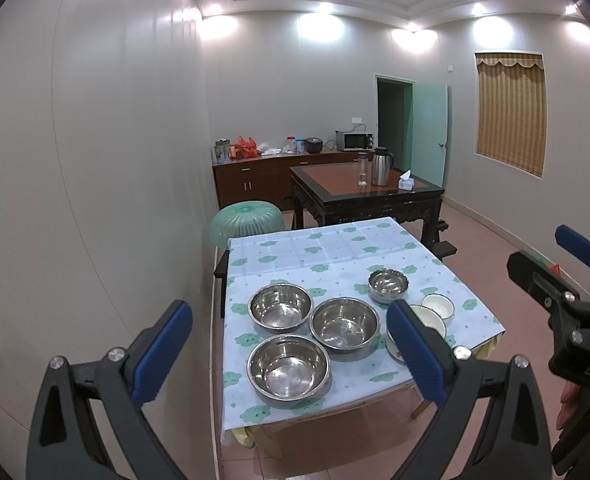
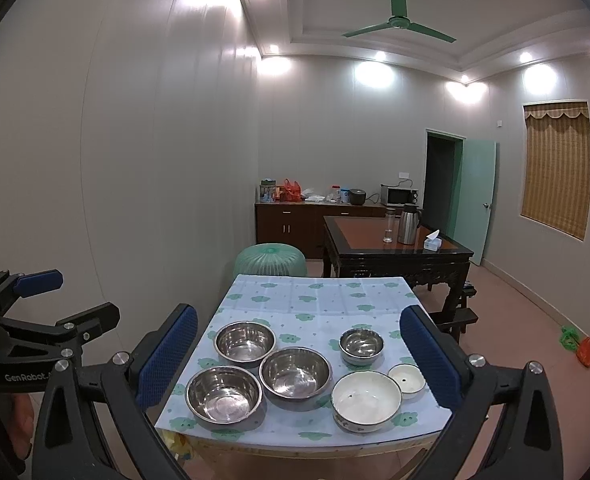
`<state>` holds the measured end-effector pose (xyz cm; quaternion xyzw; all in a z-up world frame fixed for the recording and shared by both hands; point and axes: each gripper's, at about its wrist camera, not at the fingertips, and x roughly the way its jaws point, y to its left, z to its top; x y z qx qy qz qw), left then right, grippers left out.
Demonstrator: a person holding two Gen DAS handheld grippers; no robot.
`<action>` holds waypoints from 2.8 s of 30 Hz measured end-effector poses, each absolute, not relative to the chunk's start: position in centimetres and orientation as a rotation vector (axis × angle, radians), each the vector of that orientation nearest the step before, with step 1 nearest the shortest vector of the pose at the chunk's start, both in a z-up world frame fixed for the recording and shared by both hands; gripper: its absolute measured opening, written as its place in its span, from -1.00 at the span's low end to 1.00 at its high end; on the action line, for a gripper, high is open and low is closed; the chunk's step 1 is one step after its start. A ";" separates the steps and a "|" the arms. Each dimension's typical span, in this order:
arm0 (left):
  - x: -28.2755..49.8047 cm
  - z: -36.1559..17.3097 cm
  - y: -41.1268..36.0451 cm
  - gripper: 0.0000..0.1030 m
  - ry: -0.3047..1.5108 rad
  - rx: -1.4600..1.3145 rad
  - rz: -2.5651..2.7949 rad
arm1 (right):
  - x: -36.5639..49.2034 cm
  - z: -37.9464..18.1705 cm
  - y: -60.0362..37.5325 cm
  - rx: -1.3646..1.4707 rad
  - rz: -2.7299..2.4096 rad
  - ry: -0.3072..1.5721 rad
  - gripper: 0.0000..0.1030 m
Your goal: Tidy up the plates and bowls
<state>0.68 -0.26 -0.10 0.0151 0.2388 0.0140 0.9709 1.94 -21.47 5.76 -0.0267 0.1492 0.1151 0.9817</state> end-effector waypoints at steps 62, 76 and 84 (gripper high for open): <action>8.5 -5.2 2.4 0.93 0.625 0.017 0.058 | 9.5 0.1 -17.8 -0.057 0.277 0.438 0.99; 18.2 -14.1 3.9 0.93 0.833 -0.007 0.042 | 18.6 -6.5 -16.7 -0.078 0.267 0.620 0.99; 22.4 -17.7 5.8 0.93 0.915 -0.043 0.043 | 23.7 -9.7 -14.6 -0.096 0.282 0.713 0.99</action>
